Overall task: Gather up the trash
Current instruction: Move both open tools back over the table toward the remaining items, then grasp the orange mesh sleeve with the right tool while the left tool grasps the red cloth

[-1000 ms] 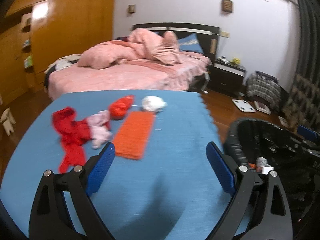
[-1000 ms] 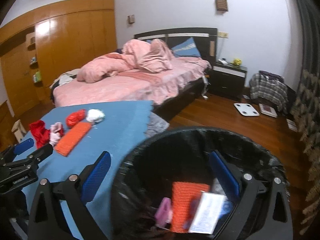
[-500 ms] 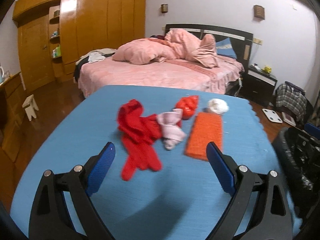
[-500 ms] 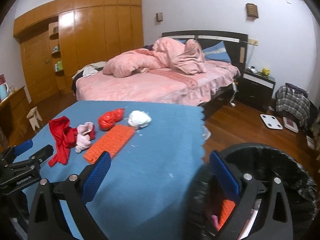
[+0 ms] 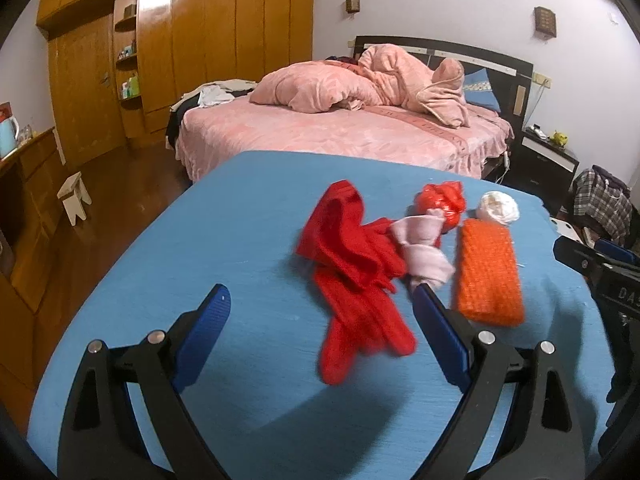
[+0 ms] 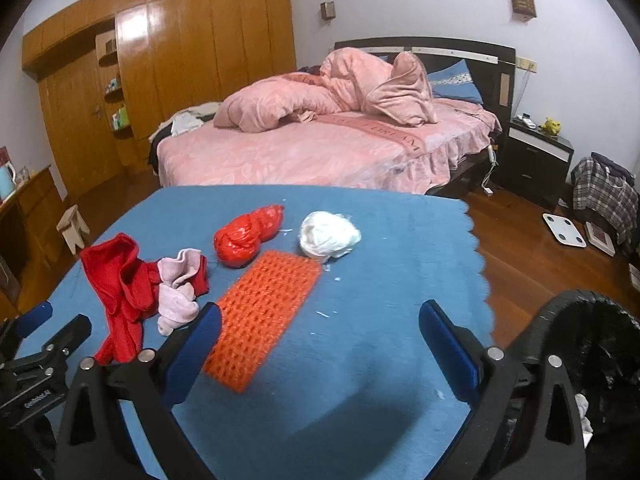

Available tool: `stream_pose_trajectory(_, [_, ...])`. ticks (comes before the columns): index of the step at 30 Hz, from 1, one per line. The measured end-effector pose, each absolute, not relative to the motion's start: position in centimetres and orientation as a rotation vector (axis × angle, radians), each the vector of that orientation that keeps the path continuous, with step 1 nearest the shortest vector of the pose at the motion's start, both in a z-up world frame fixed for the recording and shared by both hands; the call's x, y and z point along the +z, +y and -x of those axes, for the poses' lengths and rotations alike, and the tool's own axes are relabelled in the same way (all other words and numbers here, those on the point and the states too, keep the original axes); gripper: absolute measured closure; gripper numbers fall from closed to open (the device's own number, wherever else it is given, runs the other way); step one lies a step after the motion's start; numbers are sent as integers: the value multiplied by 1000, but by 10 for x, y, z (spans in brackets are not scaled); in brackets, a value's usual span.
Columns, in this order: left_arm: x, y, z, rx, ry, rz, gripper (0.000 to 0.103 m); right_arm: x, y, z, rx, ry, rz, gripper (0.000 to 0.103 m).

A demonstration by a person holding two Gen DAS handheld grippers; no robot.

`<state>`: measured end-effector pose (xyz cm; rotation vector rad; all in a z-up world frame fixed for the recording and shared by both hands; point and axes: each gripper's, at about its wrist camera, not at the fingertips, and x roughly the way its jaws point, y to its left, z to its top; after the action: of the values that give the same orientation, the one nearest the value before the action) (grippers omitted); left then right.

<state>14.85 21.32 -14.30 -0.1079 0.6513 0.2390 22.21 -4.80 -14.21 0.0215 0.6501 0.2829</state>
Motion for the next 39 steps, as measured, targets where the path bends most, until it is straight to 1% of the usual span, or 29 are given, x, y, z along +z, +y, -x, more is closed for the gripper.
stream_pose_trajectory(7, [-150, 236, -149, 265, 668, 168, 13, -157, -22, -233, 305, 702, 22, 6])
stream_pose_trajectory(12, [-154, 239, -151, 271, 682, 178, 14, -170, -3, -236, 315, 739, 71, 8])
stream_pose_trajectory(14, [-154, 239, -151, 271, 681, 180, 14, -174, 4, -238, 318, 759, 92, 10])
stream_pose_trajectory(17, [-155, 239, -151, 268, 683, 183, 14, -179, 11, -240, 333, 792, 114, 15])
stream_pose_trajectory(19, [-156, 239, -152, 266, 688, 184, 16, -182, 13, -240, 345, 803, 115, 20])
stream_pose_trajectory(21, [-156, 239, -153, 264, 692, 183, 17, -183, 14, -240, 355, 808, 115, 23])
stream_pose_trajectory(23, [-157, 238, -153, 262, 694, 182, 17, -184, 16, -240, 372, 812, 116, 28])
stream_pose_trajectory(26, [-157, 237, -154, 258, 697, 178, 17, -185, 19, -238, 408, 817, 109, 41])
stream_pose_trajectory(28, [-157, 235, -154, 253, 698, 176, 18, -185, 20, -237, 438, 819, 98, 52])
stream_pose_trajectory(29, [-157, 234, -154, 251, 698, 176, 18, -186, 20, -237, 448, 819, 94, 55])
stream_pose_trajectory(31, [-157, 232, -155, 242, 699, 174, 18, -185, 20, -236, 473, 818, 82, 69])
stream_pose_trajectory(35, [-156, 225, -160, 225, 699, 166, 19, -182, 18, -234, 493, 805, 72, 82])
stream_pose_trajectory(37, [-156, 224, -163, 220, 700, 169, 21, -180, 17, -233, 492, 799, 64, 91])
stream_pose_trajectory(39, [-156, 222, -167, 212, 702, 174, 23, -179, 12, -234, 485, 797, 48, 92])
